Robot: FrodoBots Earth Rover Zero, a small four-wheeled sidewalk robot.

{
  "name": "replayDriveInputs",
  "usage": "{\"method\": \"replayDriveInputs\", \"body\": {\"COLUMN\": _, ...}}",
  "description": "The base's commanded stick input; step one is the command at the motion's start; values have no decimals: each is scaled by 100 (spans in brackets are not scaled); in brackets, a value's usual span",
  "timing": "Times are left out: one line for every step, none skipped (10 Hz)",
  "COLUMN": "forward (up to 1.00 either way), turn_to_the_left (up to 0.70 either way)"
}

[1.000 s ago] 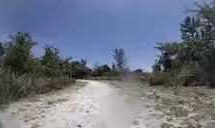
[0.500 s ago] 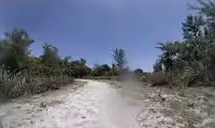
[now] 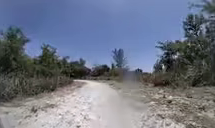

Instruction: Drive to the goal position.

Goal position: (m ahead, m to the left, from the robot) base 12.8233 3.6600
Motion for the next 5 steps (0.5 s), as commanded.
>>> {"method": "replayDriveInputs", "body": {"forward": 45, "turn_to_the_left": 0}}
{"method": "replayDriveInputs", "body": {"forward": 45, "turn_to_the_left": 0}}
{"method": "replayDriveInputs", "body": {"forward": 45, "turn_to_the_left": 0}}
{"method": "replayDriveInputs", "body": {"forward": 45, "turn_to_the_left": 0}}
{"method": "replayDriveInputs", "body": {"forward": 45, "turn_to_the_left": 0}}
